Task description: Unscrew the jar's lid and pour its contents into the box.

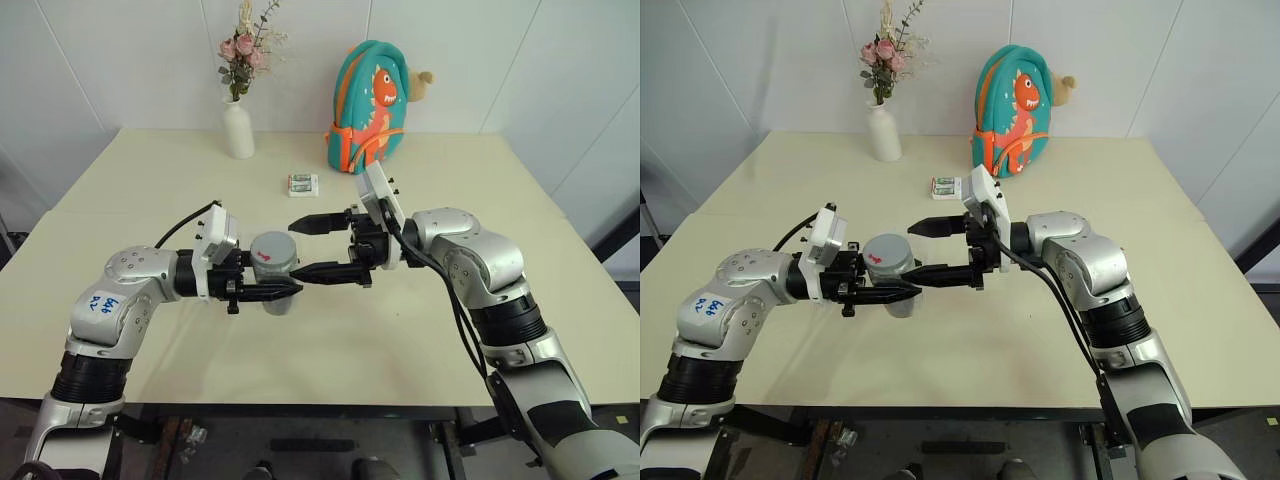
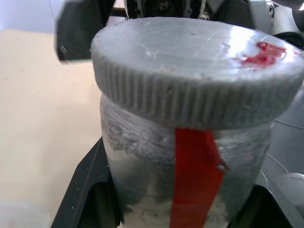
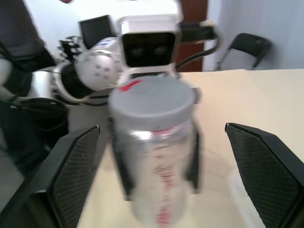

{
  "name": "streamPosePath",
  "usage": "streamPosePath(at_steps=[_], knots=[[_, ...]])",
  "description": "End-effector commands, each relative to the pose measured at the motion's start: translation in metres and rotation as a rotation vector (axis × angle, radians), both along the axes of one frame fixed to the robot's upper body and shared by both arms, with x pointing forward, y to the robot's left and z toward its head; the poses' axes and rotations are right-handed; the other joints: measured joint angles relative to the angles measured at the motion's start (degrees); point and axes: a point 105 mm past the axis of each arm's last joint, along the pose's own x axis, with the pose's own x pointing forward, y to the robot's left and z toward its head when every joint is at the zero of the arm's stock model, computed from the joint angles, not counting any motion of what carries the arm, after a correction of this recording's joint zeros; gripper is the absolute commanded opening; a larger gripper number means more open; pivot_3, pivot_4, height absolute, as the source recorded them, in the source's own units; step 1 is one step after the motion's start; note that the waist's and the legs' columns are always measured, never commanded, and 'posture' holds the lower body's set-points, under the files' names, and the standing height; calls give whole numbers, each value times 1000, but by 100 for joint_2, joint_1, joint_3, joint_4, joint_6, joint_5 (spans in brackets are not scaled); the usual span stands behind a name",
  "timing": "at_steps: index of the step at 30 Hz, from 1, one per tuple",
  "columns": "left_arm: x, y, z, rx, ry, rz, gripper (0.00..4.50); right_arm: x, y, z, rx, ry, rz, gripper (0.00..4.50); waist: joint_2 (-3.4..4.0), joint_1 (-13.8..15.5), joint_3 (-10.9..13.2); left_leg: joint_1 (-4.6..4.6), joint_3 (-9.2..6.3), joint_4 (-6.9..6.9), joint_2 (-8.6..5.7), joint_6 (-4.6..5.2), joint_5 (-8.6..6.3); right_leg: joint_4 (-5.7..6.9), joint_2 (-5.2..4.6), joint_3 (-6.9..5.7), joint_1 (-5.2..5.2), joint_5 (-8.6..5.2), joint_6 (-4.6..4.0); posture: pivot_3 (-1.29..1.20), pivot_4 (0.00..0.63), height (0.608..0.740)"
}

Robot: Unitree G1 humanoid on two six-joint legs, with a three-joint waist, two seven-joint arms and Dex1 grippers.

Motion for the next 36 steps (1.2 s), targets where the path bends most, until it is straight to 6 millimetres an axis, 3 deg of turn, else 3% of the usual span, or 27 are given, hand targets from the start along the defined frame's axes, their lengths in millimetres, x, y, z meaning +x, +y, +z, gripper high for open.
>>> streamPosePath(at_steps=[1,12,16,20,30,36], knots=[[-6,0,13,-19,-57,-5,1984,-10,9,17,46,-65,28,4476,0,-7,0,1,1,0,1,0,0,0,1,0,0,0,0,0,150,740],[-1,-10,10,-29,-57,-11,1984,-22,37,14,56,-45,59,4476,0,-2,0,1,0,0,12,-4,-3,2,12,0,0,-1,-2,0,150,740],[-3,-12,8,-32,-40,-25,1984,-13,47,17,77,-56,15,4476,1,-15,0,2,1,0,13,-4,-3,2,13,0,0,-1,-2,0,150,740],[-4,-13,8,-34,-40,-26,1984,-4,45,21,94,-62,-19,4476,1,-1,0,3,0,0,19,-4,-3,5,19,-1,-1,-2,-5,0,150,740],[-4,-10,7,-34,-43,-13,1984,20,6,19,56,-88,-135,4476,0,-5,0,2,1,1,20,-9,-6,3,19,-1,-1,-2,-6,0,150,740],[-4,-4,9,-28,-54,8,1984,29,-38,20,37,-64,-228,4476,0,9,0,0,1,1,20,-10,-6,1,19,-1,-1,-2,-6,0,150,740]])
